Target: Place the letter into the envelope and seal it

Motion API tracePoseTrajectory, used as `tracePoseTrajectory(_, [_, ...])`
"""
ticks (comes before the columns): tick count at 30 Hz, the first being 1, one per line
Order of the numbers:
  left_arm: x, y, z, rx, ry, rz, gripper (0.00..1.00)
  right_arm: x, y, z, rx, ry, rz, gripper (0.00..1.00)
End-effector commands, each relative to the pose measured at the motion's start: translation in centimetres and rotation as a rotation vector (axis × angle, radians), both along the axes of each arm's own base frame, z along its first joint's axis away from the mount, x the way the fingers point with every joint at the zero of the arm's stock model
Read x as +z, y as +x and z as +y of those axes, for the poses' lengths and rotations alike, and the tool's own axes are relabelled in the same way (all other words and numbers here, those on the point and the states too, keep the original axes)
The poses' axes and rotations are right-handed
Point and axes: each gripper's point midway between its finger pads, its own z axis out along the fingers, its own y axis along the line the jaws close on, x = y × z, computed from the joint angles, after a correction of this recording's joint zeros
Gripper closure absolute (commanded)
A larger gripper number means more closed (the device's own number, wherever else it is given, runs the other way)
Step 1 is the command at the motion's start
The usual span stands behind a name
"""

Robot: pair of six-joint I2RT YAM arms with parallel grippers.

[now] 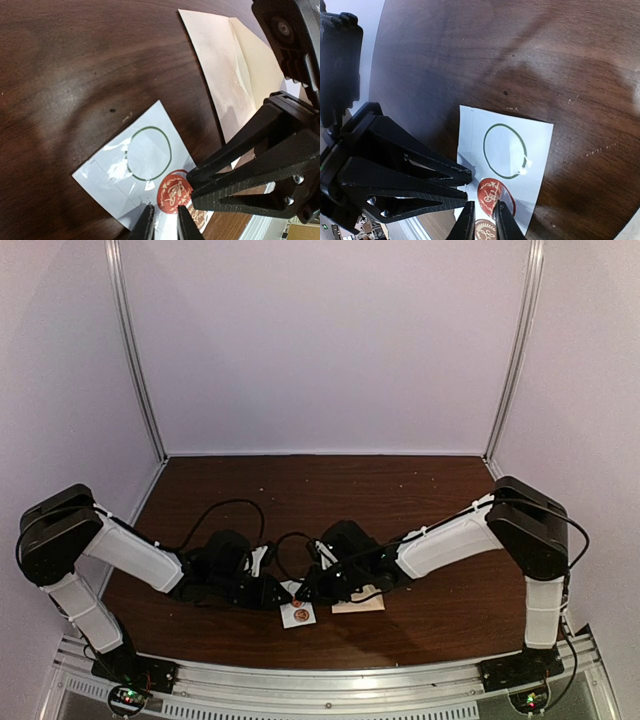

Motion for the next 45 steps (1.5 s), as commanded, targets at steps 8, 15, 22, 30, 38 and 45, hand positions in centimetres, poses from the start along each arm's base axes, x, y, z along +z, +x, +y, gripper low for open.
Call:
tracePoseTrajectory(8, [-0.4, 0.1, 0.1, 0.003, 0.003, 0.005, 0.83, -1.0, 0.0, 0.1, 0.002, -0.04, 0.001, 0.87])
tracePoseTrajectory(15, [-0.3, 0.1, 0.1, 0.002, 0.0, 0.004, 0.83, -1.1, 0.2, -0.1, -0.007, -0.057, -0.009, 0.86])
tracePoseTrajectory(22, [-0.4, 0.1, 0.1, 0.003, 0.001, 0.005, 0.83, -1.8, 0.5, -0.1, -0.014, -0.074, -0.009, 0.97])
tracePoseTrajectory(30, [-0.5, 0.1, 0.3, 0.007, 0.006, 0.007, 0.83, -1.0, 0.6, 0.2, -0.01, -0.05, -0.028, 1.0])
tracePoseTrajectory(38, [-0.5, 0.0, 0.6, 0.02, 0.013, 0.009, 0.83, 5.3, -0.1, 2.3, 0.027, 0.237, -0.054, 1.0])
tracePoseTrajectory(45, [0.0, 0.1, 0.9, 0.034, 0.008, -0.012, 0.83, 4.7, -0.1, 1.8, 0.009, 0.225, -0.045, 1.0])
